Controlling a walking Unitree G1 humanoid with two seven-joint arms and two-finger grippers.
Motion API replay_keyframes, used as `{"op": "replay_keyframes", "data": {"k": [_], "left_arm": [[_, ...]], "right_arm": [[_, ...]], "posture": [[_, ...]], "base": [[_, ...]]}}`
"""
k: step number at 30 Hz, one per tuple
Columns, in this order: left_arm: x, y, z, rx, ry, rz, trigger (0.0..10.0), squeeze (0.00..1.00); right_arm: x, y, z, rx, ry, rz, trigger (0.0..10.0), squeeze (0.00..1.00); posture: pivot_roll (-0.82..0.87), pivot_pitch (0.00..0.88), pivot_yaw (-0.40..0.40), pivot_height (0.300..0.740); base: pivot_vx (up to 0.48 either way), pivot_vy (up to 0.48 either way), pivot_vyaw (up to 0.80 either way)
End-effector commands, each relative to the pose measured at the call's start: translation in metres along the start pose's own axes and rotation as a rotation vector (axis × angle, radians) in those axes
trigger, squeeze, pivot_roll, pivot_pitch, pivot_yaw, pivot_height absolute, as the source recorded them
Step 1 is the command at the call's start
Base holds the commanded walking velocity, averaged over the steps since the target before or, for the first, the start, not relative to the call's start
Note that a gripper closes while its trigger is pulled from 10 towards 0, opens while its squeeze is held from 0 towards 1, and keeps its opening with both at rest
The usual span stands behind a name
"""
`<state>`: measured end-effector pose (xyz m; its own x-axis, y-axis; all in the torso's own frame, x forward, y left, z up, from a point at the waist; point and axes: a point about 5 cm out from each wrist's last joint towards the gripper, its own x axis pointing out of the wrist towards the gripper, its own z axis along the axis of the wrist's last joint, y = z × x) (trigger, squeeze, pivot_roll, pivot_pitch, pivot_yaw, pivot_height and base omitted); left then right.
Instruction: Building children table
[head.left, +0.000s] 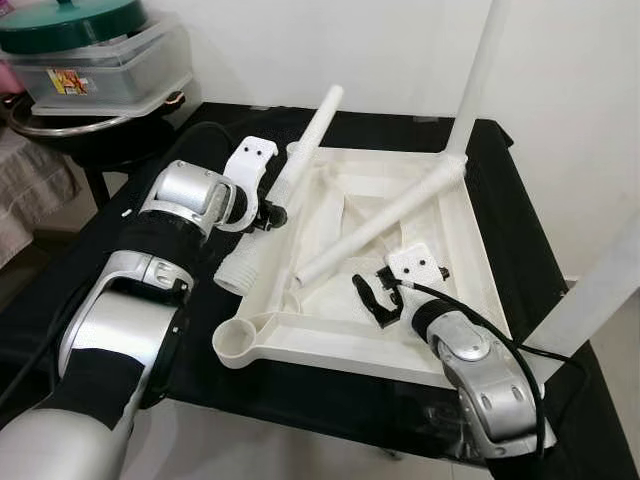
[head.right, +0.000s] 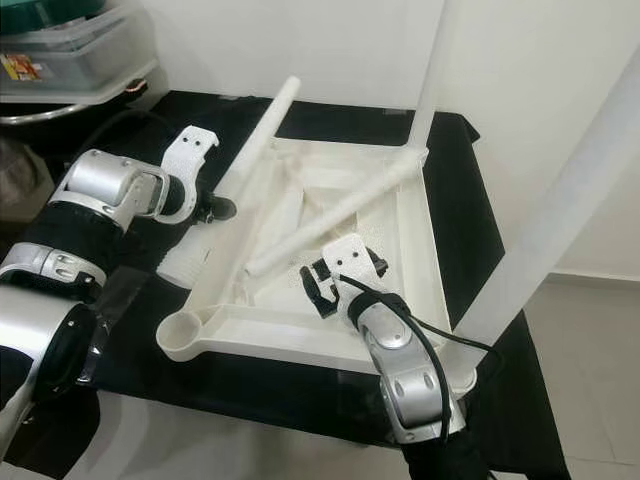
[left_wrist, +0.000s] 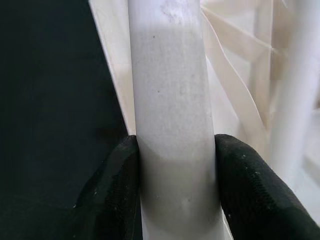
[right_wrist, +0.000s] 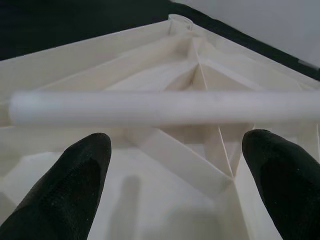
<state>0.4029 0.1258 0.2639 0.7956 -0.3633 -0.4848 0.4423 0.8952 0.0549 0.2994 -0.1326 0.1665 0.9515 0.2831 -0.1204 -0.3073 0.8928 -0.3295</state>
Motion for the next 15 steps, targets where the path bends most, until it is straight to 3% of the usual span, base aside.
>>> {"op": "replay_keyframes", "data": {"k": [1, 2, 3, 6, 11, 14, 15], "left_arm": [[-0.006, 0.006, 0.008, -0.008, -0.098, 0.029, 0.0, 0.00], [-0.006, 0.006, 0.008, -0.008, -0.098, 0.029, 0.0, 0.00], [-0.011, 0.008, 0.015, -0.055, -0.196, 0.033, 0.0, 0.00], [-0.013, 0.010, 0.016, -0.080, -0.235, 0.039, 0.0, 0.00], [-0.018, 0.007, 0.017, -0.065, -0.322, 0.032, 0.0, 0.00], [-0.021, 0.006, 0.018, -0.057, -0.364, 0.026, 0.0, 0.00], [-0.024, 0.006, 0.020, -0.049, -0.411, 0.016, 0.0, 0.00]], "right_arm": [[0.000, 0.002, 0.006, 0.020, -0.043, 0.017, 10.0, 0.00], [0.000, 0.002, 0.006, 0.020, -0.043, 0.017, 10.0, 0.00], [-0.001, -0.001, 0.008, 0.020, -0.051, 0.016, 10.0, 0.00], [0.000, -0.005, 0.006, 0.001, -0.036, -0.005, 10.0, 0.00], [0.001, -0.021, -0.003, 0.012, 0.032, -0.109, 10.0, 0.00], [0.002, -0.024, -0.003, 0.026, 0.031, -0.128, 10.0, 0.00], [0.003, -0.025, 0.002, 0.074, -0.002, -0.124, 10.0, 0.00]], "posture": [[-0.04, 0.069, 0.005, 0.740], [-0.04, 0.069, 0.005, 0.740], [-0.04, 0.069, 0.004, 0.740], [-0.04, 0.069, 0.003, 0.740], [-0.04, 0.072, 0.000, 0.740], [-0.04, 0.072, 0.000, 0.740], [-0.04, 0.072, 0.002, 0.740]], "base": [[0.000, 0.000, 0.00], [0.000, 0.000, 0.00], [0.000, 0.000, 0.00], [0.000, 0.000, 0.00], [0.000, 0.000, 0.00], [0.000, 0.000, 0.00], [0.000, 0.000, 0.00]]}}
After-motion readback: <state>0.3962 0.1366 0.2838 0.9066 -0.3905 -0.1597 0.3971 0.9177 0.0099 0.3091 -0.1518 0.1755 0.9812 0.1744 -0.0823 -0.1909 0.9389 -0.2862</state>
